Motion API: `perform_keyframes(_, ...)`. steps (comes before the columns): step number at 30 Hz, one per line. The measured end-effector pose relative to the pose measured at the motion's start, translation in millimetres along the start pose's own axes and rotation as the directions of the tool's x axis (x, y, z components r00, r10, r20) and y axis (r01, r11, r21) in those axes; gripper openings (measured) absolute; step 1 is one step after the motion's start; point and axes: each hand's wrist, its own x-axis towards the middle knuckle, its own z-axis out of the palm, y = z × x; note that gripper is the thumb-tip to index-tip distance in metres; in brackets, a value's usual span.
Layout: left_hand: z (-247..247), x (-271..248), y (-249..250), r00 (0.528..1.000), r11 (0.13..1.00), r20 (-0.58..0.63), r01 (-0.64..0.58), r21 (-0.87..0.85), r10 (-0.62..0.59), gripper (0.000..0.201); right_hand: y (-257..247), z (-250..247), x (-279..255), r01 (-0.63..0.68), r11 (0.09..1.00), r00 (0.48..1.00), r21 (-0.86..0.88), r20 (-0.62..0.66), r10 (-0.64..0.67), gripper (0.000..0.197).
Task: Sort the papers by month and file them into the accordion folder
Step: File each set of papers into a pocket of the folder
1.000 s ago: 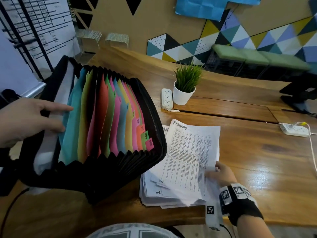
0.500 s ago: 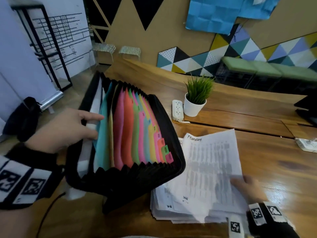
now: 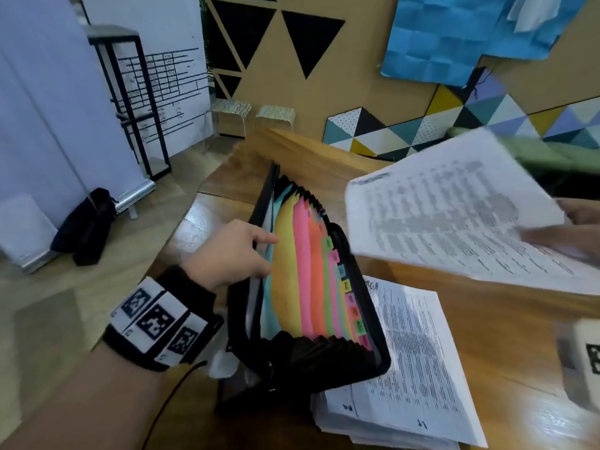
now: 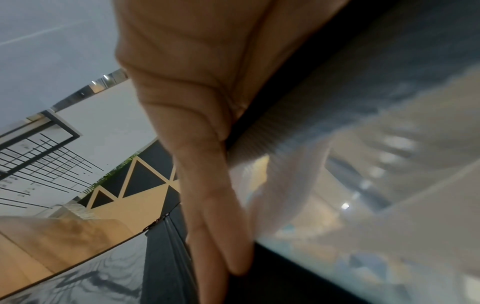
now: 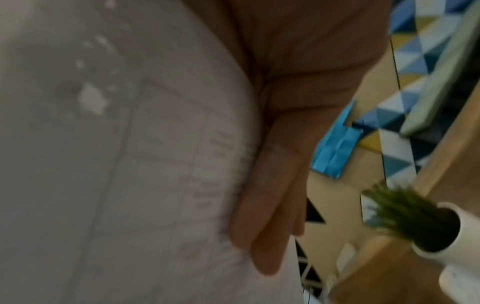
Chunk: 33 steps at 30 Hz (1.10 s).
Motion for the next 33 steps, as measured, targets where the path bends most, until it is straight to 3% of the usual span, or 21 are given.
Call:
perform_keyframes(1, 2.3, 0.3, 1.6, 1.0, 1.0, 0.011, -0.001, 0.026, 0.001, 0.06, -73.5, 56.6, -29.3, -0.021, 1.0, 0.996, 0.013, 0.091, 0.02, 0.043)
perform_keyframes(4, 12.6, 4.6, 3.0, 0.999, 0.997, 0.047, -0.004, 0.071, 0.001, 0.06, -157.4, 119.2, -65.6, -0.043, 0.998, 0.944, 0.038, 0.329, 0.028, 0.04)
perform_keyframes(6, 20.1, 7.2, 1.6, 0.997, 0.999, 0.078, -0.003, 0.041, 0.0, 0.059, -169.2, 128.0, -60.8, -0.093, 0.995, 0.895, 0.038, 0.441, 0.067, 0.042)
perform_keyframes(10, 26.4, 5.4, 4.0, 0.993, 0.999, 0.117, -0.021, 0.04, 0.016, 0.055, -180.5, 139.1, -45.9, -0.214, 0.967, 0.838, -0.134, 0.484, 0.253, 0.031)
perform_keyframes(13, 28.3, 2.0, 9.6, 0.99, 0.994, 0.132, -0.065, 0.092, 0.052, 0.053, -179.5, 154.6, -34.7, -0.146, 0.926, 0.893, -0.349, 0.357, 0.276, 0.033)
perform_keyframes(14, 28.9, 1.5, 10.7, 0.988, 0.99, 0.14, -0.077, 0.118, 0.06, 0.055, -179.0, 160.3, -31.8, -0.094, 0.891, 0.929, -0.445, 0.282, 0.239, 0.036)
perform_keyframes(16, 29.5, 0.6, 13.4, 0.985, 0.981, 0.156, -0.097, 0.167, 0.071, 0.057, -175.3, 170.5, -22.9, -0.053, 0.836, 0.982, -0.546, 0.123, 0.143, 0.021)
perform_keyframes(18, 30.1, 0.3, 16.2, 0.982, 0.973, 0.172, -0.109, 0.201, 0.074, 0.056, -175.9, 184.8, -19.7, -0.05, 0.815, 0.997, -0.577, 0.012, 0.07, 0.014)
perform_keyframes(24, 32.1, 3.5, 15.6, 0.985, 0.97, 0.157, -0.107, 0.219, 0.073, 0.055, -171.2, 241.7, -41.1, 0.111, 0.796, 0.992, -0.595, 0.024, -0.121, 0.028)
perform_keyframes(28, 27.5, 3.8, 10.4, 0.991, 0.979, 0.122, -0.079, 0.19, 0.056, 0.035, -157.9, 253.9, -47.2, 0.107, 0.742, 0.99, -0.662, 0.005, -0.138, 0.027)
perform_keyframes(33, 16.8, 1.2, 10.5, 0.992, 0.971, 0.116, -0.069, 0.228, 0.044, 0.057, -167.8, 228.3, -50.2, 0.088, 0.759, 0.984, -0.646, -0.061, -0.165, 0.012)
